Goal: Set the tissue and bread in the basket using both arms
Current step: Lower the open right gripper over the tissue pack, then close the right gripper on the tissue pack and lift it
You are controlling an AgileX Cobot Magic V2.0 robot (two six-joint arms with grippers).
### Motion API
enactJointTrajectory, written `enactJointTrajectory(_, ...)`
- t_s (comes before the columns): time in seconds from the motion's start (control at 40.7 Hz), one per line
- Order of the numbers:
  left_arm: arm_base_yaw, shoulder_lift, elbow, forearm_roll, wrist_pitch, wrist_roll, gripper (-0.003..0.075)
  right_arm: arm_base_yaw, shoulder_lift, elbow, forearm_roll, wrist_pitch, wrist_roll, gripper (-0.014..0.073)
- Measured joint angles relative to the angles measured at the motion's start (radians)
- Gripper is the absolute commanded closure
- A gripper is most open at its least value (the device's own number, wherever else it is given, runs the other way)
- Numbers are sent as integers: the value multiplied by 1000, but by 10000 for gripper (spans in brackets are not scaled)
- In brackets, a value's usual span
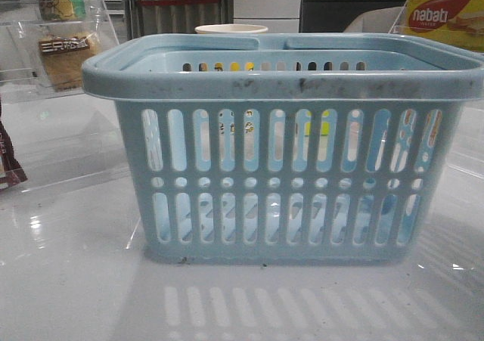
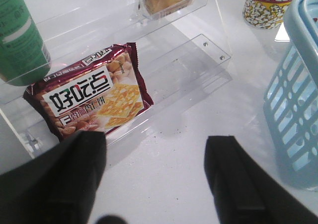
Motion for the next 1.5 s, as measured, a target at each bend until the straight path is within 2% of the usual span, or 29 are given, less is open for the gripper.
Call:
enactJointTrajectory(0.172,0,20,0,2,-12,0,171,-41,61,-57,0,-6,0,83)
enactJointTrajectory(0.418,0,20,0,2,-17,0,171,-167,211,-245,11,-8,2,83)
enactJointTrajectory(0.541,0,20,0,2,-17,0,171,-194,309,-351,33,-8,2,83)
enactJointTrajectory(0.787,0,20,0,2,-21,0,171,-196,499,-539,42,-8,2,83)
enactJointTrajectory(1.032,0,20,0,2,-21,0,171,-196,666,-661,11,0,4,83)
enactJointTrajectory(1.229,0,20,0,2,-22,0,171,-196,745,-700,-11,-2,4,83)
enactJointTrajectory(1.499,0,20,0,2,-24,0,171,-198,812,-701,-35,-108,4,83)
